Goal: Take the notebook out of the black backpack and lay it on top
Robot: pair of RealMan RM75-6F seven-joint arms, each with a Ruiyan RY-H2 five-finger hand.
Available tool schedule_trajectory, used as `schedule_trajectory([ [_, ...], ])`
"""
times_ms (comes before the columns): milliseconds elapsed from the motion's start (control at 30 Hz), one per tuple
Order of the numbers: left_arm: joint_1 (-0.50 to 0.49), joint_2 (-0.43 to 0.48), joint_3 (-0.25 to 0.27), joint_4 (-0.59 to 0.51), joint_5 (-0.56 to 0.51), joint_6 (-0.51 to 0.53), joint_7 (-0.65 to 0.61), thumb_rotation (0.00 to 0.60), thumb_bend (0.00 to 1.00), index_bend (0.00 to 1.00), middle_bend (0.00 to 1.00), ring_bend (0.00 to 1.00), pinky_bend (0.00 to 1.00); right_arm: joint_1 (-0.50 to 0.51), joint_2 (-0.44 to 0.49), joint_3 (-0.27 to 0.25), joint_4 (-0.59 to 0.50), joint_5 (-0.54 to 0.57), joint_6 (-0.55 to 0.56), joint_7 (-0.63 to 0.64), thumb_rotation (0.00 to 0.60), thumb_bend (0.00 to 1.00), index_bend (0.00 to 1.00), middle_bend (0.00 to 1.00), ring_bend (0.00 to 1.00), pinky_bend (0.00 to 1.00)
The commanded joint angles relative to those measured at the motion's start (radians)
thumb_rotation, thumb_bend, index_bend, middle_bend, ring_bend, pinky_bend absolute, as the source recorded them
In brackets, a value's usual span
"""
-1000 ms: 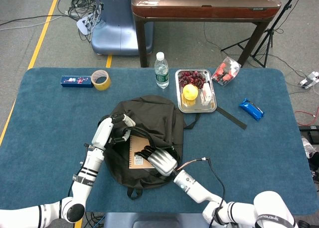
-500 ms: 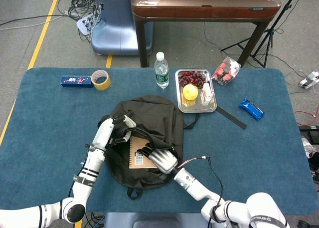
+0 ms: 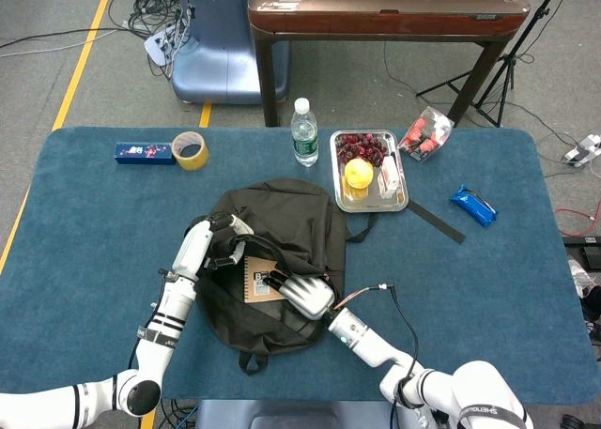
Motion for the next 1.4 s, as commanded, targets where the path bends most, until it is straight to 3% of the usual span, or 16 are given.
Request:
schedule_trajectory([
  [33, -0.003, 0.0, -0.004, 0.003, -0.007, -0.006, 0.001, 0.6, 0.69, 0.72, 0.46, 0.34, 0.15, 0.008, -0.001, -0.003, 0.011, -0.008, 0.016, 0.007, 0.6, 0.45, 0.34, 0.37, 0.26, 0.34],
  [167, -0.006, 0.002, -0.008, 0.005, -0.016, -0.012, 0.002, 0.6, 0.69, 0.72, 0.46, 0.34, 0.15, 0.012, 0.004, -0.007, 0.016, -0.017, 0.035, 0.002, 0.6, 0.46, 0.39, 0.4, 0.29, 0.37],
  [633, -0.009, 0.013, -0.014, 0.012, -0.03, -0.014, 0.016, 0.6, 0.69, 0.72, 0.46, 0.34, 0.15, 0.022, 0.016, -0.012, 0.04, -0.037, 0.108, -0.011, 0.6, 0.51, 0.71, 0.56, 0.47, 0.51],
  [800, -0.011, 0.014, -0.009, 0.018, -0.032, -0.02, 0.02, 0.6, 0.69, 0.72, 0.46, 0.34, 0.15, 0.02, 0.041, -0.019, 0.011, -0.057, 0.156, -0.008, 0.6, 0.52, 0.78, 0.61, 0.52, 0.54],
  [1133, -0.012, 0.018, -0.008, 0.03, -0.041, -0.023, 0.031, 0.6, 0.69, 0.72, 0.46, 0.34, 0.15, -0.006, 0.145, -0.039, -0.154, -0.091, 0.243, -0.025, 0.6, 0.54, 0.82, 0.65, 0.57, 0.6],
  [1400, -0.017, 0.024, -0.011, 0.035, -0.065, -0.035, 0.047, 0.6, 0.69, 0.72, 0.46, 0.34, 0.15, -0.042, 0.272, -0.054, -0.355, -0.125, 0.319, -0.031, 0.6, 0.54, 0.85, 0.67, 0.61, 0.64],
])
